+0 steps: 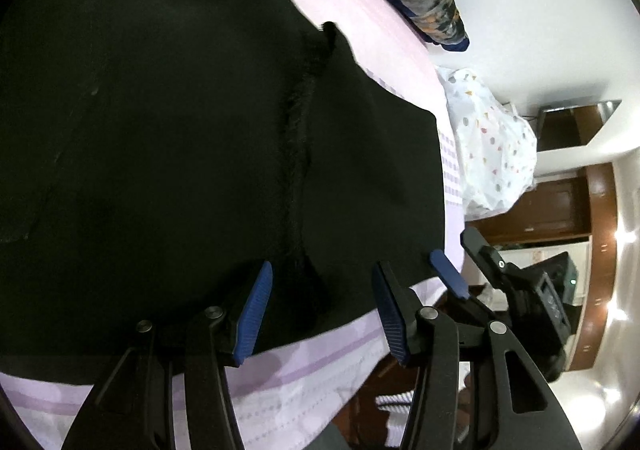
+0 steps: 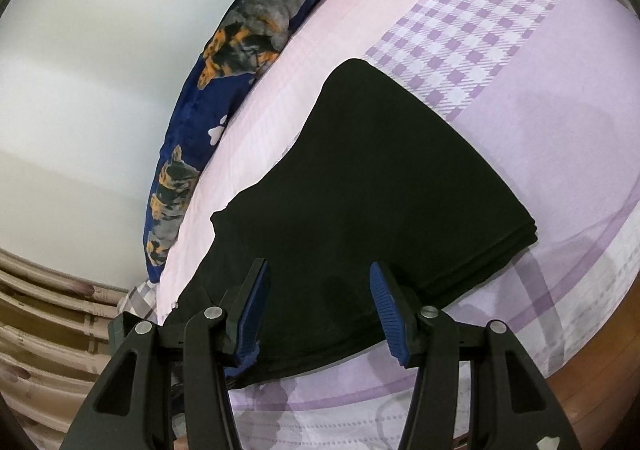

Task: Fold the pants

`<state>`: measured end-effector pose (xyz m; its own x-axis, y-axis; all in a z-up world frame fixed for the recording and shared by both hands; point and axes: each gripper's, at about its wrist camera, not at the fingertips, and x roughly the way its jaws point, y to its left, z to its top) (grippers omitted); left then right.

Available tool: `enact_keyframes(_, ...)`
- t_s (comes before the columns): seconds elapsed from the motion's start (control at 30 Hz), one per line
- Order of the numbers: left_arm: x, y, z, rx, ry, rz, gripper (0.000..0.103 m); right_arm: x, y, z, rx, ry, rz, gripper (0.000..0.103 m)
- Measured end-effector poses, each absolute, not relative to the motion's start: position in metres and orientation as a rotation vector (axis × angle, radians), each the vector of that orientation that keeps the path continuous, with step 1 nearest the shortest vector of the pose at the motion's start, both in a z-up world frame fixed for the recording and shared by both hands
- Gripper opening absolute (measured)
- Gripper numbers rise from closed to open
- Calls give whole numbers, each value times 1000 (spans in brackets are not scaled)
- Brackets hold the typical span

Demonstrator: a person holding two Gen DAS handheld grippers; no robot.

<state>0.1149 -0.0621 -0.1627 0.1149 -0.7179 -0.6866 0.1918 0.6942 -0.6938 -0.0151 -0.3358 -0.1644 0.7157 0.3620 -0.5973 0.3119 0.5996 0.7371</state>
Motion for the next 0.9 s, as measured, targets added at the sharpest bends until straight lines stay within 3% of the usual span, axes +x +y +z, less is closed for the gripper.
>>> enact_keyframes(0.07,114,-75,-161,-453,1283,-707,50,-15,-337,-164,962,805,31,50)
enact_keyframes(0.13,113,-83,-160,-418,1275,-697,39,-15,-338,-165,966,808,35,50)
enact_keyframes(0.17,113,-85,-160,-409,1274,-701,23,-16,-338,-165,969,808,31,50)
enact_keyframes(0.2,114,-87,-162,-398,1280,-696,15,-16,-339,-165,971,807,32,50)
enact_keyframes(0.27,113,-86,-165,-398,1281,-669,10,-16,-339,-166,971,809,31,50)
enact_keyframes(0.57,98,-82,-147,-329,1184,-635,7,-16,-337,-164,921,826,-19,50)
enact_keyframes(0.9,98,-72,-158,-370,1239,-572,7,-9,-329,-167,840,885,-42,50)
